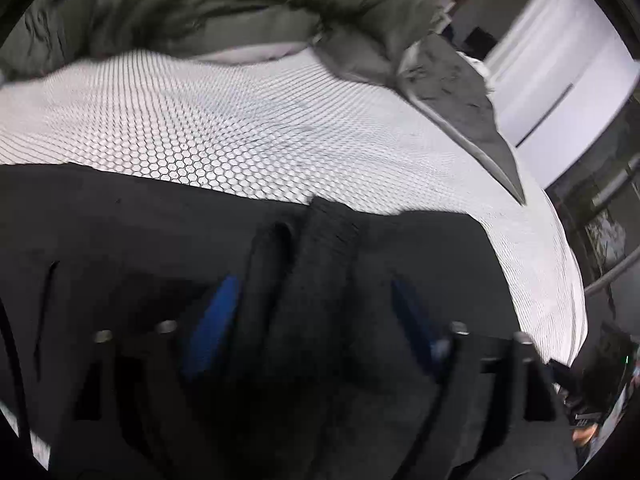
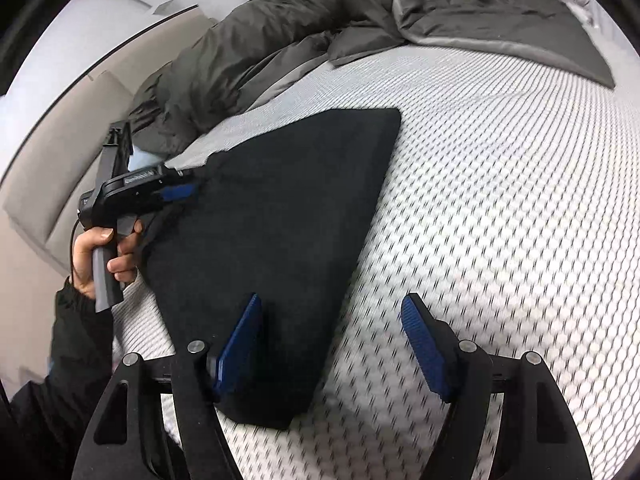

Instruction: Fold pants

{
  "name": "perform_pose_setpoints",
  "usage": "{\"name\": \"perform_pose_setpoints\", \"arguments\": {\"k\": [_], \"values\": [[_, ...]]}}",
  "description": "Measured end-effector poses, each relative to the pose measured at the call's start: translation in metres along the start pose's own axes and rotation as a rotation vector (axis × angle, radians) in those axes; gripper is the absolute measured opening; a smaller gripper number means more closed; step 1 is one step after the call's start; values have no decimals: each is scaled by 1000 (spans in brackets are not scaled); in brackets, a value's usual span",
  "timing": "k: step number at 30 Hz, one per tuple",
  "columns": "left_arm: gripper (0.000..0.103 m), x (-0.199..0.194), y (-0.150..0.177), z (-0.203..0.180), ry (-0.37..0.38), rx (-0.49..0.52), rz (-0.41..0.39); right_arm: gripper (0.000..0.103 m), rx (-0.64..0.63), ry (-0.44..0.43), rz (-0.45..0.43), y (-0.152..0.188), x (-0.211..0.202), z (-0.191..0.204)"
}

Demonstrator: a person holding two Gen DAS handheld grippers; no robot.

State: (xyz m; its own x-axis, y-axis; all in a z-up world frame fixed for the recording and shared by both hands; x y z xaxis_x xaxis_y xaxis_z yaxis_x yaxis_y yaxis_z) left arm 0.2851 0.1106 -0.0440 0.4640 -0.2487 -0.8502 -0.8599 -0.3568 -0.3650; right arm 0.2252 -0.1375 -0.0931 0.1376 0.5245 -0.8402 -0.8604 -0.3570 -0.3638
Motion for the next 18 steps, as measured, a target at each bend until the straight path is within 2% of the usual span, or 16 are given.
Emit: {"name": "perform_pose_setpoints", "arguments": {"k": [3, 8, 10, 12, 15, 17, 18], "values": [[83, -15, 40, -34, -17, 68, -1, 74, -56, -8, 33, 18, -2, 9], [83, 3, 98, -127, 14, 317, 49, 74, -170, 49, 112, 46, 3, 27], [83, 12, 116, -157, 18, 406, 76, 74, -178, 55, 108, 48, 1, 29], [83, 18, 124, -177, 23, 440, 75, 74, -159, 33, 63, 48, -12, 25], [83, 28, 132, -205, 81, 448, 75, 74, -83, -20, -40, 41, -37, 10], [83, 37, 143, -215, 50, 487, 93, 74, 11, -32, -97, 32, -43, -7], [83, 46, 147, -219, 6, 511, 106, 73, 48, -28, -109, 30, -42, -14]]}}
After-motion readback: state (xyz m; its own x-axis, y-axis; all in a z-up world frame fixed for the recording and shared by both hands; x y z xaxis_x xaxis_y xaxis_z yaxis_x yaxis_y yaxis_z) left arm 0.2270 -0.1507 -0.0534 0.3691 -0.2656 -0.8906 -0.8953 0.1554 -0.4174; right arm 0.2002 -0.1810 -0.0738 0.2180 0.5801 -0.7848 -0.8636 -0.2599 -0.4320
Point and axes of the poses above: each gripper's, at about its wrist camera, not at the fingertips, and x roughly the way its jaws point, z to its left, y to its underside, the point moved 4 cm from there along x, roughly the way its jaws point, and after that the axes turned 13 degrees about z, right-handed, at the moved point
